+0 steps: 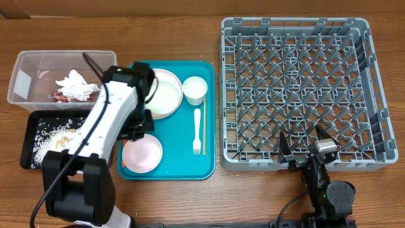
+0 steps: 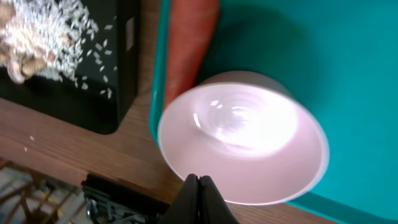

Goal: Sort waste into correct bins and load items into the dishwasher rack
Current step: 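Release the bowl and move the left gripper down toward the carrot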

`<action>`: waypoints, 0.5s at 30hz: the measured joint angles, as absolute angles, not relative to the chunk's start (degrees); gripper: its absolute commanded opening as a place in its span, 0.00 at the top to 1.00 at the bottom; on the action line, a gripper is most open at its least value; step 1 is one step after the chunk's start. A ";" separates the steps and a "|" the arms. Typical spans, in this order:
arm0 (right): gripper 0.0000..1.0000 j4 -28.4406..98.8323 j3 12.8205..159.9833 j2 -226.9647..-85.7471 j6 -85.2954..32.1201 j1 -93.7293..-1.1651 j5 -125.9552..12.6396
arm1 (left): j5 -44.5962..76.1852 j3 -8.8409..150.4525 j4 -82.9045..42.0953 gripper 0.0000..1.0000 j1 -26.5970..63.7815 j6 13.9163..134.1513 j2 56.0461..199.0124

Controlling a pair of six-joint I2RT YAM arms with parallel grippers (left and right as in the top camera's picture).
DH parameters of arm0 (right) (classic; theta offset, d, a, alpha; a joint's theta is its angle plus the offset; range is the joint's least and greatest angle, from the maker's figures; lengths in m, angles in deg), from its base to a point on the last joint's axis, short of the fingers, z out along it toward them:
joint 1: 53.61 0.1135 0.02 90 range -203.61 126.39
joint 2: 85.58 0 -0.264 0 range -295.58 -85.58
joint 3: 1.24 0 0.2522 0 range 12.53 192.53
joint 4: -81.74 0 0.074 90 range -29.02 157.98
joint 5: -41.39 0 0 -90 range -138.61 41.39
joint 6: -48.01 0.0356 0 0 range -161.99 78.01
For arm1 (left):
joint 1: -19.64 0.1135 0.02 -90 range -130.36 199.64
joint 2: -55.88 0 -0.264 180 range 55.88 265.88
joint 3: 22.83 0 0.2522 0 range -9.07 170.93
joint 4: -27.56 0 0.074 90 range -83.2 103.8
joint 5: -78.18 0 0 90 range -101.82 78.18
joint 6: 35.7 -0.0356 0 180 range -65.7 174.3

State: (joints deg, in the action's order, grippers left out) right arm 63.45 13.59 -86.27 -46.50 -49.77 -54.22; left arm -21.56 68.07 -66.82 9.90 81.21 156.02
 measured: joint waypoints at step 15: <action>0.00 63.47 13.59 -86.27 -46.48 -49.77 -54.20 | -20.84 58.94 -58.91 0.96 16.31 82.87 156.02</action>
State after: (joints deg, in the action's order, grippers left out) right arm 63.47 13.59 -86.27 -46.48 -49.77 -54.20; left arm -20.84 58.94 -58.91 16.31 82.87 156.02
